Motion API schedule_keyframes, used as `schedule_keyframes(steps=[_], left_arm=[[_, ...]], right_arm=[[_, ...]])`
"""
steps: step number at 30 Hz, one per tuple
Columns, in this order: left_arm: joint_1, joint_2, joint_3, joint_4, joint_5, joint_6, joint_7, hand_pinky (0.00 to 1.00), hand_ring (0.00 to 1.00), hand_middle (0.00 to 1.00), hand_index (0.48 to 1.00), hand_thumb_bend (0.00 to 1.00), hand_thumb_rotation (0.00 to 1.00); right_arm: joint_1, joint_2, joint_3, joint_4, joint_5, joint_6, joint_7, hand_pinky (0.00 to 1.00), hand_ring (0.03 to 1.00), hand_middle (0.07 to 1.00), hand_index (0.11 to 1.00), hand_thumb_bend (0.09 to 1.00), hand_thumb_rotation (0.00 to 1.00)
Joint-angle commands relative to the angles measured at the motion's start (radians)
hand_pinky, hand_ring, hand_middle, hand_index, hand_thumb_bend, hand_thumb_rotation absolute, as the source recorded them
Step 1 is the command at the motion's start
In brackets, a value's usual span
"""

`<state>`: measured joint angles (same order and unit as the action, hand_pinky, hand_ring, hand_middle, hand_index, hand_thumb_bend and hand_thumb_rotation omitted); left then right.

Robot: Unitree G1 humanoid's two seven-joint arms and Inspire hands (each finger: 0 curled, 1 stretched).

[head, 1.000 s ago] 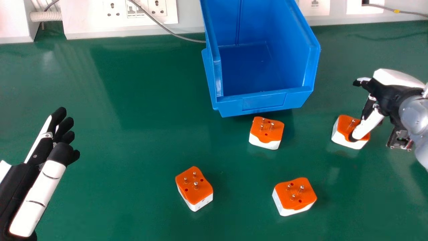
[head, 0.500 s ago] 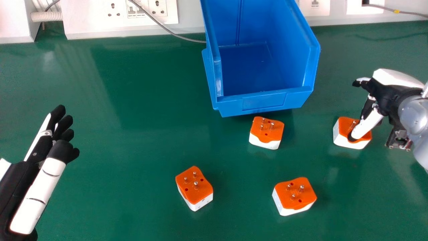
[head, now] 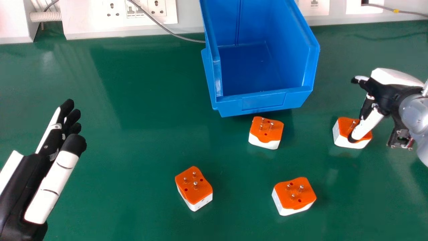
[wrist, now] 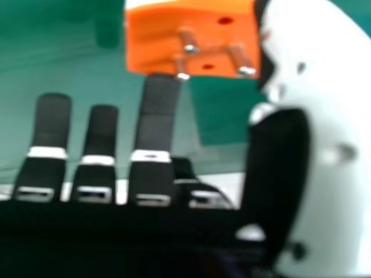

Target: Pick all objects and put in blue box

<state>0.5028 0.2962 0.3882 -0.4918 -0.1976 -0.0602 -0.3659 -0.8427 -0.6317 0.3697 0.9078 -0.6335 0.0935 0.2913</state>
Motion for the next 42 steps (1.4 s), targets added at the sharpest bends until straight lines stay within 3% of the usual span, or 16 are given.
schedule_keyframes(steps=[1, 7, 12, 24, 33, 36, 39, 42], left_arm=[[-0.013, 0.002, -0.006, 0.001, 0.004, -0.009, 0.009, 0.93, 0.99, 1.00, 1.000, 0.72, 0.94], [-0.045, 0.003, -0.026, 0.030, 0.018, -0.019, 0.010, 0.93, 0.99, 1.00, 1.000, 0.71, 0.95], [-0.063, 0.003, -0.030, 0.057, 0.018, -0.030, 0.005, 0.93, 0.99, 1.00, 1.000, 0.70, 0.95], [-0.086, 0.006, -0.041, 0.087, 0.020, -0.043, 0.003, 0.93, 0.99, 1.00, 1.000, 0.69, 0.95], [-0.119, 0.012, -0.051, 0.117, 0.025, -0.036, 0.005, 0.93, 0.99, 1.00, 1.000, 0.69, 0.95], [-0.129, 0.010, -0.054, 0.120, 0.032, -0.026, 0.014, 0.93, 0.99, 1.00, 1.000, 0.69, 0.95], [-0.129, 0.004, -0.060, 0.097, 0.053, -0.007, 0.034, 0.93, 0.99, 1.00, 1.000, 0.71, 0.96], [-0.130, 0.003, -0.065, 0.089, 0.067, 0.001, 0.050, 0.93, 0.99, 0.99, 1.000, 0.74, 0.96]], right_arm=[[-0.036, -0.021, -0.008, 0.004, 0.005, -0.008, 0.004, 0.88, 0.956, 0.967, 0.952, 0.632, 0.00], [-0.038, -0.032, 0.001, -0.006, -0.004, -0.017, 0.023, 0.90, 0.971, 0.991, 0.974, 0.645, 0.00], [-0.033, -0.037, -0.008, -0.030, 0.000, -0.010, 0.034, 0.91, 0.978, 0.998, 0.982, 0.652, 0.00], [-0.022, -0.075, -0.029, -0.109, 0.007, 0.000, 0.066, 0.92, 0.992, 1.000, 0.987, 0.688, 0.05], [0.025, -0.123, -0.066, -0.234, 0.026, 0.019, 0.122, 0.92, 0.993, 1.000, 0.998, 0.712, 0.07], [0.034, -0.131, -0.075, -0.245, 0.027, 0.018, 0.125, 0.91, 0.993, 1.000, 0.999, 0.719, 0.07], [0.053, -0.133, -0.084, -0.263, 0.031, 0.025, 0.128, 0.92, 0.993, 1.000, 1.000, 0.724, 0.07], [0.070, -0.128, -0.083, -0.269, 0.032, 0.032, 0.123, 0.92, 0.994, 1.000, 1.000, 0.726, 0.07]])
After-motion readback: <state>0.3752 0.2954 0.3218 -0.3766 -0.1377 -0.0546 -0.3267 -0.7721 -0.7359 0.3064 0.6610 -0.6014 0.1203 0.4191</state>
